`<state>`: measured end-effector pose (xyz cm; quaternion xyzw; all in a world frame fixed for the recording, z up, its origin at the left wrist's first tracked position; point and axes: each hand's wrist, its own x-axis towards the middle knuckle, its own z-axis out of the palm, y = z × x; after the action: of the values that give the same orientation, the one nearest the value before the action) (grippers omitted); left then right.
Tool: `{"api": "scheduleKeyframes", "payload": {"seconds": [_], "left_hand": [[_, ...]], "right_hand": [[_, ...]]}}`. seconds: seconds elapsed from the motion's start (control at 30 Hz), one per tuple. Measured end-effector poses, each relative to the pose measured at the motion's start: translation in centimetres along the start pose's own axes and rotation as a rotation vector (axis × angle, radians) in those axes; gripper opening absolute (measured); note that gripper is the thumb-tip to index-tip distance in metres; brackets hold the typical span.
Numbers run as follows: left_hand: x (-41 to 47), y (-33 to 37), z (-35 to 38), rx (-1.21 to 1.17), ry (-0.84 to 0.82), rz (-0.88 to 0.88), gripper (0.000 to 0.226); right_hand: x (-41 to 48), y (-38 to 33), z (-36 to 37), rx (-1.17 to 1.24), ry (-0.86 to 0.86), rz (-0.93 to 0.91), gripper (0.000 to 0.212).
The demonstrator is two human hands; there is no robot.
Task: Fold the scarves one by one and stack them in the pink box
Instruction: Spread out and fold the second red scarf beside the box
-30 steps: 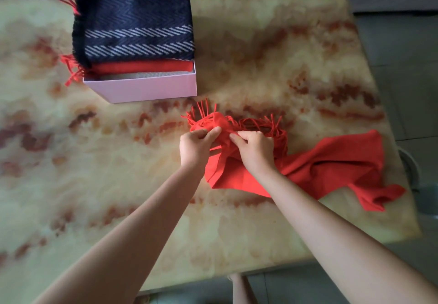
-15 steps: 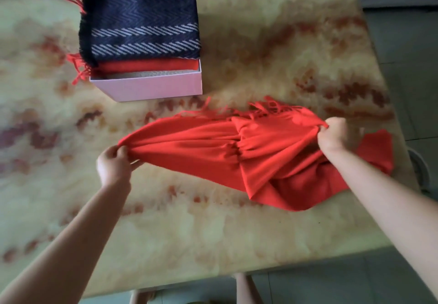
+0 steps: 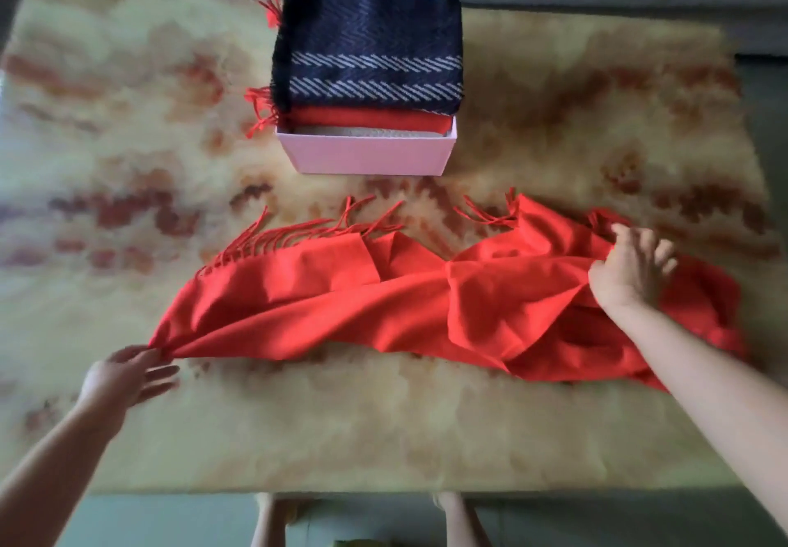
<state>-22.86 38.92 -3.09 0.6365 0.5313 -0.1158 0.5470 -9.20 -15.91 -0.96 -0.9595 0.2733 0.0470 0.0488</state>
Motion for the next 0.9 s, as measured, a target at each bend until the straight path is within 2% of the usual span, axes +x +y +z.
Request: {"api": "scheduleKeyframes", "payload": {"seconds": [0.07, 0.17, 0.27, 0.37, 0.43, 0.53, 0.67, 0.8, 0.9], "left_hand": [[-0.3, 0.4, 1.0, -0.062, -0.076, 0.001, 0.015], [0.3, 1.1, 2.4, -0.138, -0.130, 0.008, 0.013], [1.3, 1.7, 3.5, -0.200, -0.095, -0.019, 0.009], [2.4, 2.0, 3.6, -0.225, 0.010, -0.006, 0.021], [3.0, 2.3, 3.4, -0.255, 0.055, -0.002, 0.026], [3.5, 2.9, 3.1, -0.320, 0.025, 0.025, 0.018], [3.5, 3.2, 1.6, -0.328, 0.015, 0.120, 0.007], [3.5, 2.3, -1.4, -0.381, 0.004, 0.161, 0.017], [3.2, 1.5, -3.8, -0.480, 0.019, 0.112, 0.019]], "right_hand": [[-1.6, -5.0, 0.7, 0.066, 0.035, -0.208, 0.045], [-3.9, -11.8, 2.5, 0.140, -0.197, -0.411, 0.027], [-7.2, -18.2, 3.8, 0.157, -0.337, -0.580, 0.030], [-9.6, -22.8, 5.5, 0.044, -0.420, -0.590, 0.048], [-10.5, -24.8, 6.5, -0.012, -0.393, -0.554, 0.050], [-11.2, -26.9, 7.0, 0.072, -0.382, -0.458, 0.031], [-11.6, -28.3, 6.7, 0.060, -0.404, -0.447, 0.010], [-11.8, -30.2, 6.6, 0.325, -0.461, -0.457, 0.030], [-13.1, -33.7, 5.6, 0.437, -0.488, -0.577, 0.028]]}}
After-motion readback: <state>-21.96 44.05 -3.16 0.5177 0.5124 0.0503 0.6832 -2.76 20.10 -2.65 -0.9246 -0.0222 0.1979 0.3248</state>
